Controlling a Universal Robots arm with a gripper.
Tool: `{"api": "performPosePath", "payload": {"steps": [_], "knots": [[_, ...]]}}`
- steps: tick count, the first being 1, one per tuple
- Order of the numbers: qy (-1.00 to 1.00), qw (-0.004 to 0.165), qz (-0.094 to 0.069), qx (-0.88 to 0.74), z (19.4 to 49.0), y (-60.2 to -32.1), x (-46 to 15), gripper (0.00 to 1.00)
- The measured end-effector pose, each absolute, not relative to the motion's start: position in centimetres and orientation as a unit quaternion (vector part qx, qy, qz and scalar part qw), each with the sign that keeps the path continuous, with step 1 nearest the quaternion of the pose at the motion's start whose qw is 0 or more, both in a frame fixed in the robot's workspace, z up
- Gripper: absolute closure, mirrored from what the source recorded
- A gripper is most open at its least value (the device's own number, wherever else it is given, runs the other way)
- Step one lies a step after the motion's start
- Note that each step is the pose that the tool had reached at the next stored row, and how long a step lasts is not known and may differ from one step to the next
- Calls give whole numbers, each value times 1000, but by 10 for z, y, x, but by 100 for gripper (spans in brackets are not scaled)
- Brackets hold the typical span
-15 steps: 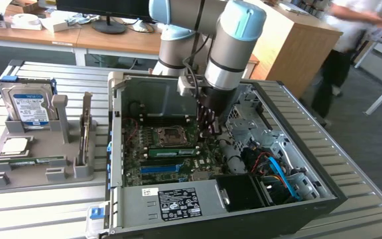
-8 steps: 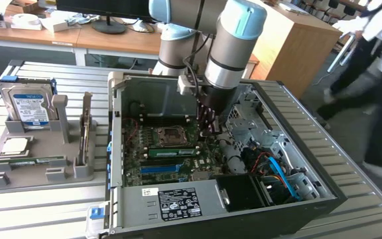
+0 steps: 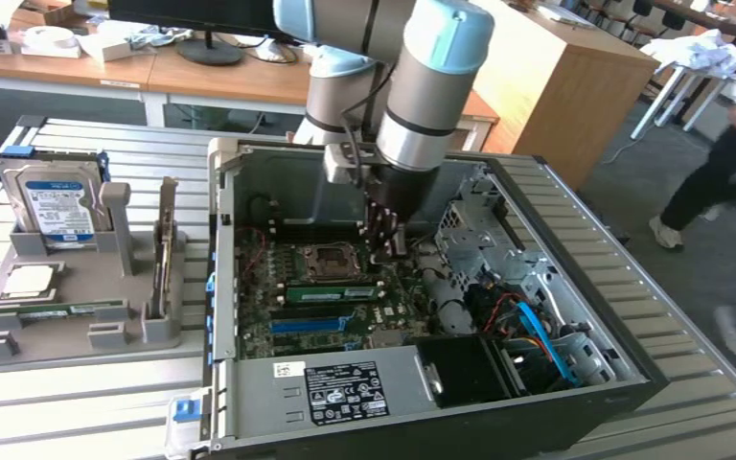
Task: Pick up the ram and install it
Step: 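Press down the ram until it locks into place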
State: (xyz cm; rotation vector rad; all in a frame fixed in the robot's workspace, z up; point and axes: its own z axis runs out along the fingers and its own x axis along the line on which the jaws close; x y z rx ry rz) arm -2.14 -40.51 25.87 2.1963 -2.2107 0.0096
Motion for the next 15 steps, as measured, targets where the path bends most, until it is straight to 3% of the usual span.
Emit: {"api": "performPosePath", "payload": {"steps": [15], "knots": [[-709, 12, 3, 705, 257, -405, -68, 90]]}}
